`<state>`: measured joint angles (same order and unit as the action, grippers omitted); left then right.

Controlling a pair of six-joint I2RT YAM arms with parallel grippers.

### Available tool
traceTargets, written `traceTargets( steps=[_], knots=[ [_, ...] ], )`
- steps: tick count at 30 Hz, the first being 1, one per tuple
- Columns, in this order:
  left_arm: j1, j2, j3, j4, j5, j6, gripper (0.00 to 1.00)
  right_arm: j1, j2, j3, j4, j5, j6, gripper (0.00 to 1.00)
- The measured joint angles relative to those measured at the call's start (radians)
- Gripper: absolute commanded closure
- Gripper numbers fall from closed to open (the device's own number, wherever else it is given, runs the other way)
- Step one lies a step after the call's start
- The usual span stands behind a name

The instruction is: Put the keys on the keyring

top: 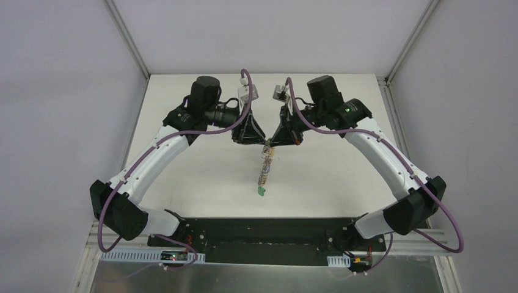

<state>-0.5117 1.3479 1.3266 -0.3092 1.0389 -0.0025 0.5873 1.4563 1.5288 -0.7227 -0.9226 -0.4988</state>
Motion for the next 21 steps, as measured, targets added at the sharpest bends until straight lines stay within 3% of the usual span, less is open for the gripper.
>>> traceTargets(
  steps=[11,21],
  knots=[
    [-0.037,0.003,0.001,-0.087,-0.005,0.121,0.70,0.004,0.013,0.005,-0.018,0.006,-0.008,1.00],
    [-0.046,0.031,0.008,-0.095,-0.020,0.142,0.86,0.005,0.014,0.005,-0.017,0.007,-0.007,1.00]
  ],
)
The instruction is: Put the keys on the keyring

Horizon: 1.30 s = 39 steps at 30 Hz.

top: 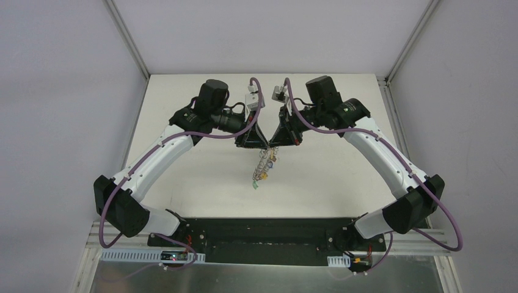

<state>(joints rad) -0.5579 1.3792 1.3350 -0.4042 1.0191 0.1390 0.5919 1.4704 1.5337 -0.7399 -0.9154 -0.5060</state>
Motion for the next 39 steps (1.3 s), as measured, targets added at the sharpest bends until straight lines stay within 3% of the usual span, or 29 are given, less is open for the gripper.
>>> traceTargets(
  steps=[4,12,17,25,33,39],
  knots=[
    [0.000,0.001,0.003,-0.001,-0.002,0.004,0.99,0.000,0.001,0.000,0.000,-0.001,0.000,1.00],
    [0.000,0.002,0.005,-0.005,-0.003,0.008,1.00,0.000,0.002,0.000,0.001,0.000,0.000,0.99],
    [0.000,-0.004,0.001,0.011,-0.008,-0.018,1.00,-0.015,0.001,-0.001,0.014,-0.012,0.018,0.74],
    [0.003,-0.037,-0.062,0.174,-0.002,-0.190,1.00,-0.148,-0.036,-0.088,0.170,-0.125,0.151,0.57],
    [0.010,-0.037,-0.095,0.307,0.005,-0.317,1.00,-0.189,-0.077,-0.175,0.290,-0.222,0.245,0.56],
    [0.016,-0.037,-0.103,0.364,0.021,-0.363,1.00,-0.191,-0.082,-0.223,0.374,-0.289,0.313,0.64]
  ],
)
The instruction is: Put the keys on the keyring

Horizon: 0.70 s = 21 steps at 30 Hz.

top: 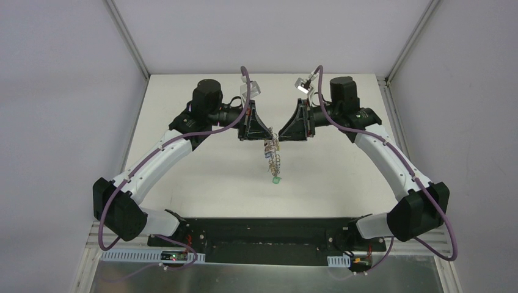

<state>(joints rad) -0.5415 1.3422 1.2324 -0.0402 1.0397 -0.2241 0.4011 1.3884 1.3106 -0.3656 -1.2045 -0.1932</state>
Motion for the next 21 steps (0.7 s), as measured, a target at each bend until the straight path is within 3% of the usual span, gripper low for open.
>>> traceTargets(
  steps=[12,21],
  knots=[
    [0.007,0.000,-0.005,0.046,0.001,-0.034,1.00,0.000,0.000,-0.054,0.152,-0.065,0.128,1.00],
    [0.007,0.000,-0.005,0.070,0.001,-0.062,1.00,0.002,0.000,-0.078,0.202,-0.071,0.168,1.00]
  ],
)
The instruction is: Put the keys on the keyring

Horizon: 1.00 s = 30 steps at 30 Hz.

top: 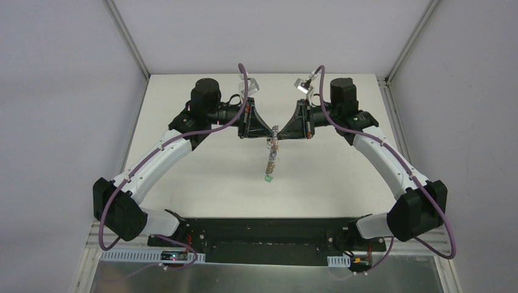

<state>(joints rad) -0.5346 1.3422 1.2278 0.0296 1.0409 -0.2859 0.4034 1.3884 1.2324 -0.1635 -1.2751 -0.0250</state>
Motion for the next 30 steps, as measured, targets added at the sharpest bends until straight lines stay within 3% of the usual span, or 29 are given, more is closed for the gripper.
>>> traceTargets(
  steps=[4,8,11,19,30],
  knots=[
    [0.000,0.000,-0.006,0.019,0.000,-0.015,1.00,0.006,0.001,-0.003,0.008,0.000,0.006,0.96],
    [0.006,0.000,-0.017,0.031,0.002,-0.022,1.00,0.014,0.008,-0.003,0.010,0.002,0.012,0.76],
    [0.006,0.000,-0.021,0.044,0.002,-0.025,1.00,0.015,0.011,-0.002,-0.008,0.005,-0.005,0.69],
    [0.006,0.000,-0.046,0.074,0.003,-0.057,1.00,-0.001,0.005,0.080,-0.121,0.032,-0.099,0.69],
    [0.006,0.000,-0.064,0.116,0.003,-0.090,1.00,0.000,-0.001,0.097,-0.139,0.066,-0.121,0.69]
  ],
)
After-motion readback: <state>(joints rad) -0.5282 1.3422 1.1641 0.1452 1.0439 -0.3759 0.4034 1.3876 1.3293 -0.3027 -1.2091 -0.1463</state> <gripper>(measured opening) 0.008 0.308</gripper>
